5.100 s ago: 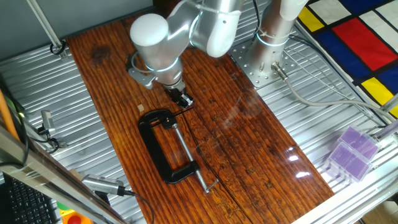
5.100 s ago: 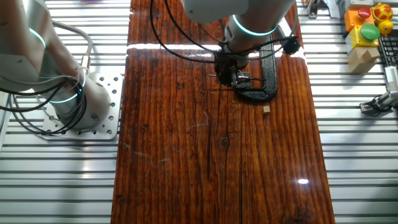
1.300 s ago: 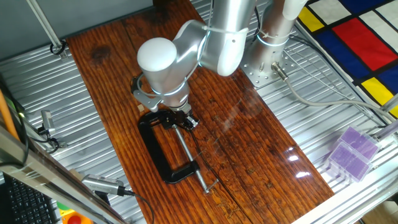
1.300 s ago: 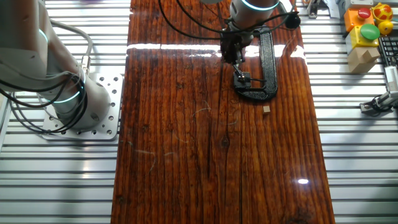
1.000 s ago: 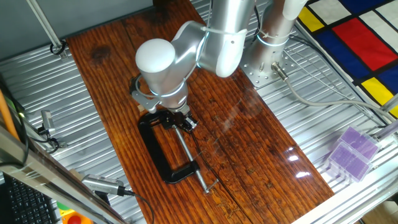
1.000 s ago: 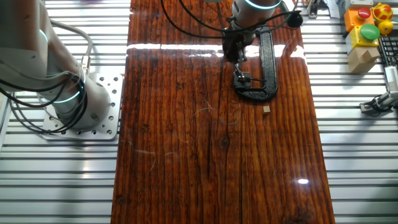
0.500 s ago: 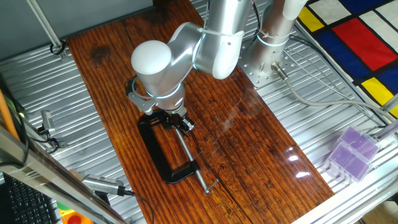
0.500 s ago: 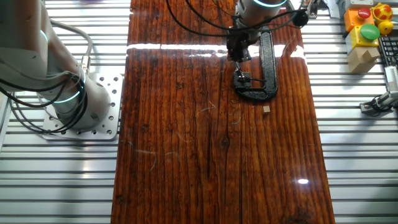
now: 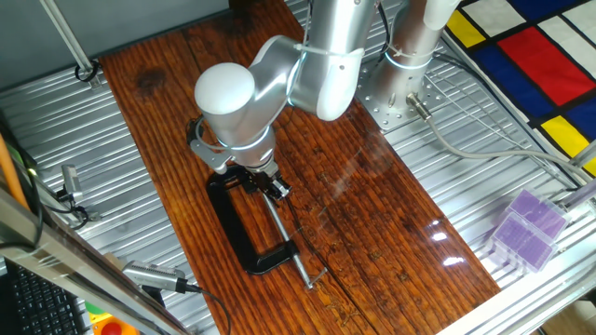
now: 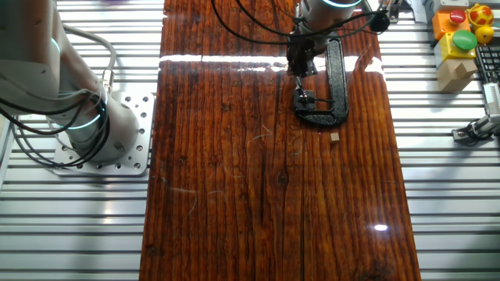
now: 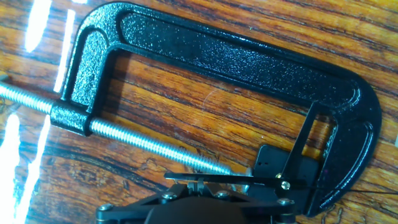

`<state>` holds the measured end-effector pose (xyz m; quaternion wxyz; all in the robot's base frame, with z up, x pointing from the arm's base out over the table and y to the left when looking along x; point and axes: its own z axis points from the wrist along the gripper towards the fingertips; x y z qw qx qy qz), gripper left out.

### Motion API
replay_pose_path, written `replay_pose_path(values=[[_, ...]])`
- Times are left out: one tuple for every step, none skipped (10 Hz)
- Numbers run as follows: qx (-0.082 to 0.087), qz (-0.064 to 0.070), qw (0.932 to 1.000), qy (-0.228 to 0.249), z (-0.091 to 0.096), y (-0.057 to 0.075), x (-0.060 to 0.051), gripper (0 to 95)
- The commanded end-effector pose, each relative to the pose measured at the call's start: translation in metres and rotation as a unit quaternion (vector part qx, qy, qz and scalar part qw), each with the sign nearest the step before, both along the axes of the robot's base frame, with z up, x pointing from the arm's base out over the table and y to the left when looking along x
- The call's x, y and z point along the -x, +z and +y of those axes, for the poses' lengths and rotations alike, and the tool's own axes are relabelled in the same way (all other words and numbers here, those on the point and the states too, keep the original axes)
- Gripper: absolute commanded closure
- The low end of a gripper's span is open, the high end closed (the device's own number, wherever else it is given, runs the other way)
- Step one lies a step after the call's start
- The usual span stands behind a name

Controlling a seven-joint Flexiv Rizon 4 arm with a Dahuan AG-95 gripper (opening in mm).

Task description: Turn the hands of a clock

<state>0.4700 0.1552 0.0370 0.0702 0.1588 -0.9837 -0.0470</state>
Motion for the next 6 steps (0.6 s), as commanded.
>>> replay_pose_path(values=[[0.0, 0.0, 1.0, -0.001, 0.0, -0.0003, -0.001, 95.0], [0.0, 0.0, 1.0, -0.002, 0.0, -0.0004, -0.0011, 95.0], [0.0, 0.0, 1.0, -0.003, 0.0, -0.0005, -0.0014, 95.0], [0.0, 0.0, 1.0, -0.004, 0.0002, -0.0001, -0.0026, 95.0], [0.0, 0.0, 1.0, -0.004, 0.0003, 0.0002, -0.0035, 95.0], [0.0, 0.0, 1.0, -0.004, 0.0004, 0.0003, -0.0039, 95.0]])
